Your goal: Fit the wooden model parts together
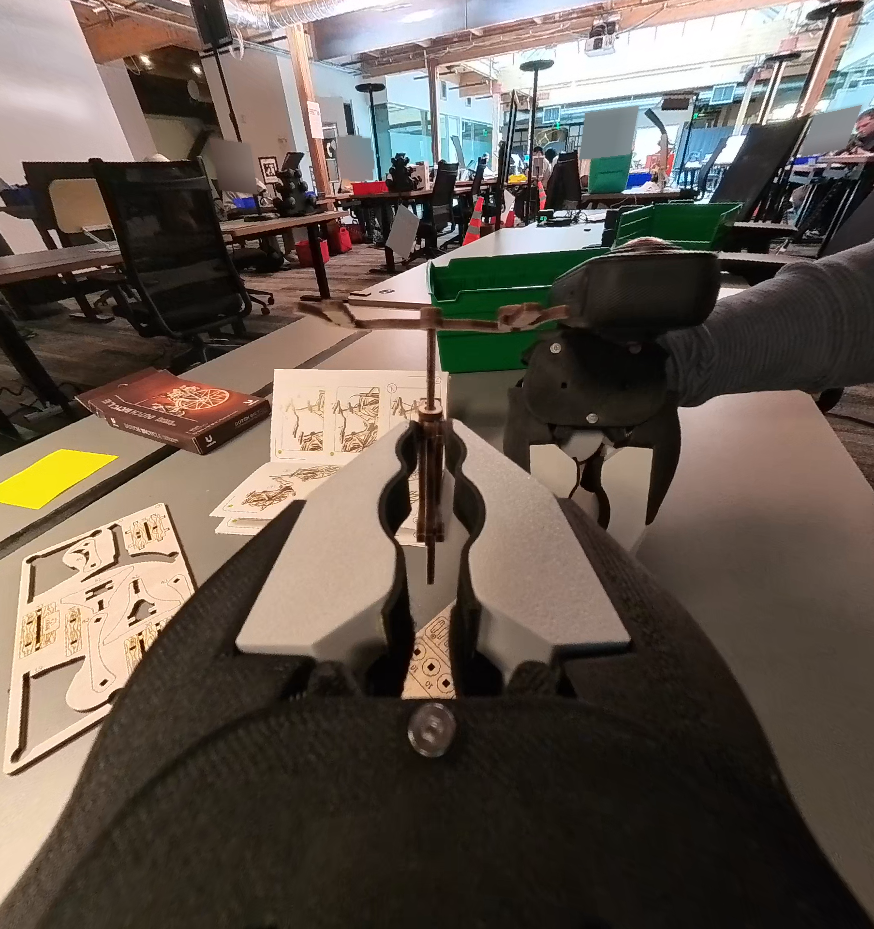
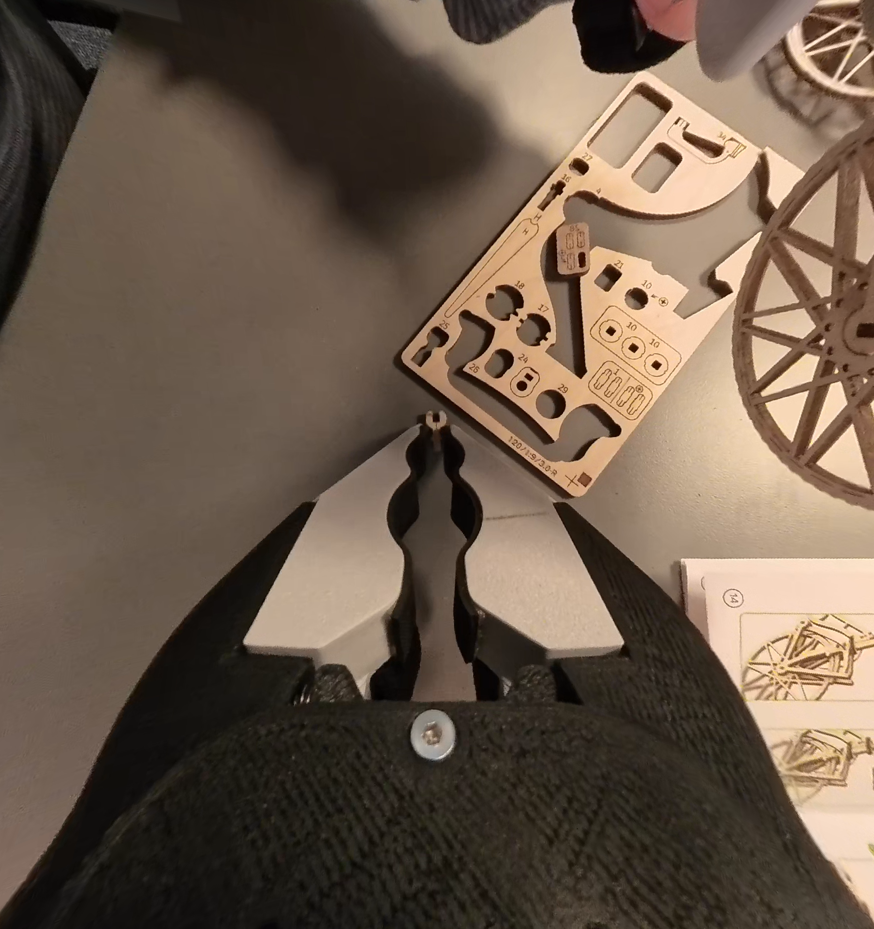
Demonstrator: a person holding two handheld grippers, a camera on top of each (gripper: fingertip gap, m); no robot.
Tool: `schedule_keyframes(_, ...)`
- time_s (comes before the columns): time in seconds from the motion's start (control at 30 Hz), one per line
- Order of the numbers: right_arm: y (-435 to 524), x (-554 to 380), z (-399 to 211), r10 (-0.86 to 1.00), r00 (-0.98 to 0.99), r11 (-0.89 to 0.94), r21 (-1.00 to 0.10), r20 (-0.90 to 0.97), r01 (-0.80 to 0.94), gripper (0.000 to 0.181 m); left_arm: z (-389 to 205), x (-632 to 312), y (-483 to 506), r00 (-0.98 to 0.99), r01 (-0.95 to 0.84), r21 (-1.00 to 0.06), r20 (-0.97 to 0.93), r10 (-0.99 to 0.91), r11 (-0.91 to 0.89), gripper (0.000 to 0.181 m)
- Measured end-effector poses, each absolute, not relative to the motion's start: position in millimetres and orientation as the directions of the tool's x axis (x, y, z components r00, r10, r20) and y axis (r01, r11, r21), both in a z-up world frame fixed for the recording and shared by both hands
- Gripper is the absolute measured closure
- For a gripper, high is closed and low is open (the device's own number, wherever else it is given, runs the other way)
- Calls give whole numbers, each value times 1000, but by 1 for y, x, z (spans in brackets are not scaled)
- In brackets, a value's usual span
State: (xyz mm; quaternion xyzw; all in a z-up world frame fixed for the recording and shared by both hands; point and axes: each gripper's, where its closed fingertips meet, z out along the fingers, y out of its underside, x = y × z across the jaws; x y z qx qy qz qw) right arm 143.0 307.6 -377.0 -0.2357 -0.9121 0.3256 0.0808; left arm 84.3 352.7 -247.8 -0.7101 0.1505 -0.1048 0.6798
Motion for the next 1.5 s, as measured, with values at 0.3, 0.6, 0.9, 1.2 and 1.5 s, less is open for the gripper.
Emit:
schedule_keyframes(0.3, 316, 142, -366, 554, -832, 640, -653, 25, 406, 181, -246, 89, 351, 923, -88, -996, -76, -376, -16, 172)
schedule_keyframes(0.6, 359, 122, -249, 653, -711, 598, -753, 261, 274, 181, -240, 109, 344, 880, -183, -981, -190, -435, 59, 172)
schedule_keyframes(0.9, 350, 118, -235, 572, -739, 708, -669, 355, 227, 181, -242, 112, 342, 863, -242, -967, -251, -438, 78, 172)
schedule_keyframes(1.2, 341, 122, -241, 549, -769, 709, -670, 327, 221, 181, -255, 123, 345, 835, -297, -953, -285, -470, 50, 172)
schedule_keyframes(1.5, 341, 122, -246, 523, -778, 752, -618, 347, 230, 181, -257, 125, 345, 831, -292, -955, -275, -484, 42, 172)
